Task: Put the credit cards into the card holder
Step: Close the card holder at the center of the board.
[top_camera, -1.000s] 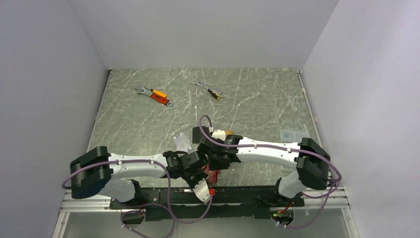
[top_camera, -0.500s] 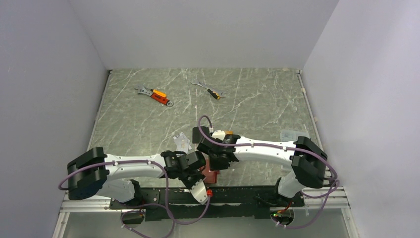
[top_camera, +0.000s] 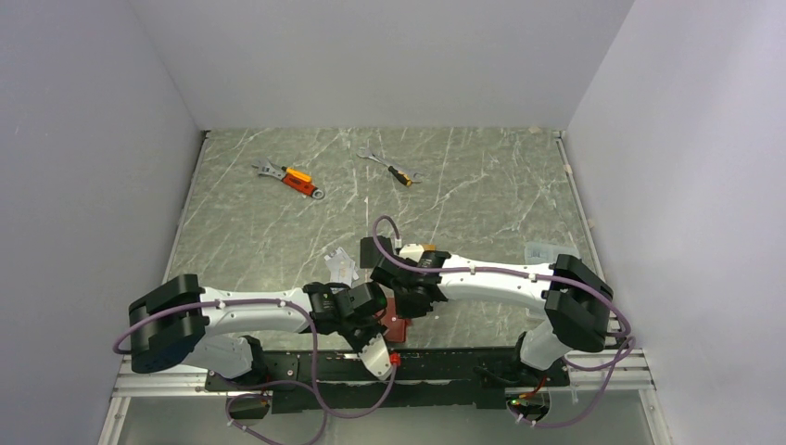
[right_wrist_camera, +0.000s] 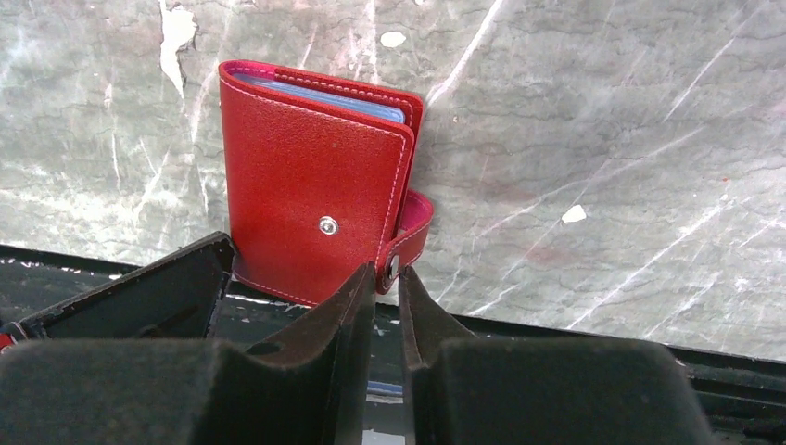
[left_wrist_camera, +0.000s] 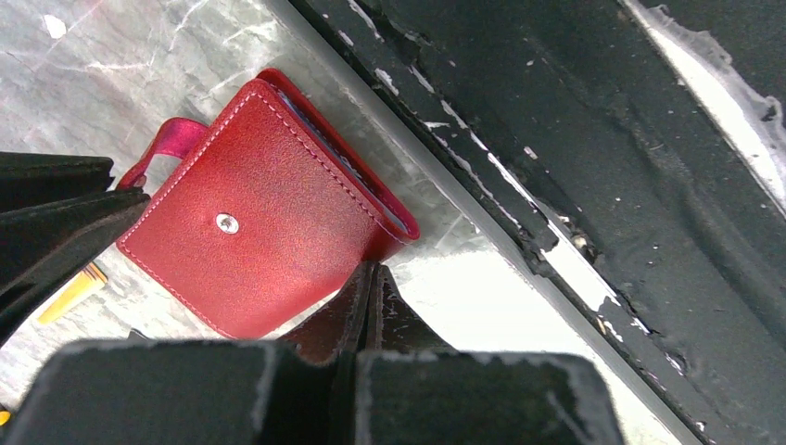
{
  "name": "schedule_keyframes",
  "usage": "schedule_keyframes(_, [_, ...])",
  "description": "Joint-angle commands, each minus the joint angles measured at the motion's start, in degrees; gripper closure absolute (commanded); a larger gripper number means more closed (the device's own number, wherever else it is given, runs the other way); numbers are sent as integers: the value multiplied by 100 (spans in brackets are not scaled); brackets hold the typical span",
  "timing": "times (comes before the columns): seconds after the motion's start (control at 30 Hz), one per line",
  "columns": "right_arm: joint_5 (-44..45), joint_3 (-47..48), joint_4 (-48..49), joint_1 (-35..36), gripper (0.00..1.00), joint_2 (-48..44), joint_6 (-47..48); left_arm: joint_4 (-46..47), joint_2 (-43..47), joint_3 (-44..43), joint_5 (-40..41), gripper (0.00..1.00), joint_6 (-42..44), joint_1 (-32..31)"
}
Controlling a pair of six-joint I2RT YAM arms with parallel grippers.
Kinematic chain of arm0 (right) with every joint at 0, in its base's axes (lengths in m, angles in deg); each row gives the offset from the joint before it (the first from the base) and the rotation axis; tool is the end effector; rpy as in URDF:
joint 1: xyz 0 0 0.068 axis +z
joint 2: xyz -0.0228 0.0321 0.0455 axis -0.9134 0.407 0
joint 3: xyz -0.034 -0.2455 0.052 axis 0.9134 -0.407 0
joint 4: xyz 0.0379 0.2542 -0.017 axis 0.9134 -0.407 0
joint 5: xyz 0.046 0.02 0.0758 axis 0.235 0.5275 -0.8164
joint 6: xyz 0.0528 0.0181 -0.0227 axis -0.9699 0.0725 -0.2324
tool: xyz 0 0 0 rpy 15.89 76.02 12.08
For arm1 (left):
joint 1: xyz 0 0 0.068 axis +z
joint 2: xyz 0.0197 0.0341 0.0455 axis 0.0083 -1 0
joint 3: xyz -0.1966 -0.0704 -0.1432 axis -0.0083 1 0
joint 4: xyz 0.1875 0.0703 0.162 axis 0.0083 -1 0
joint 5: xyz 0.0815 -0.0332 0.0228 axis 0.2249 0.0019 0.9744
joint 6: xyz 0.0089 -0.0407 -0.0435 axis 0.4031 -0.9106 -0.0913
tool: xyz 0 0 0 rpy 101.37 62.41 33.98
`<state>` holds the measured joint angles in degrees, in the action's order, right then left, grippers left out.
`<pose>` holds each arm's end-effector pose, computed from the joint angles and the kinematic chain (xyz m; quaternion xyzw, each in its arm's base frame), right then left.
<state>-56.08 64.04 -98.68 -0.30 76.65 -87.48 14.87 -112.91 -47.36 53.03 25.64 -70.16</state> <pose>0.1234 0.2538 0.1721 -0.0515 0.9874 0.0659 0.1346 0.0747 -0.2307 0.1414 0.9018 0.3514 -0.1202 0.2212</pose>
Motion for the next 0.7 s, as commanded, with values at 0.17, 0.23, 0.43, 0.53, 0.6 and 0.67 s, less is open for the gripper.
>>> schedule_keyframes(0.17, [198,-62,-365,126,88,39,36,615,-124,-43,41,100,-8,48])
schedule_keyframes(0.23, [248,-47,-398,126,90,18,23,601,-146,-46,31,100,-7,47])
schedule_keyframes(0.43, [339,-158,-322,95,100,-189,-96,579,-156,20,46,100,8,42])
schedule_keyframes(0.53, [188,-235,-57,90,100,-258,-83,560,-139,20,23,100,-4,43])
schedule_keyframes(0.6, [7,-282,232,93,100,-275,-31,541,-139,2,21,100,-8,34])
schedule_keyframes(0.67, [-166,-303,485,97,100,-271,19,518,-143,-14,29,100,5,28])
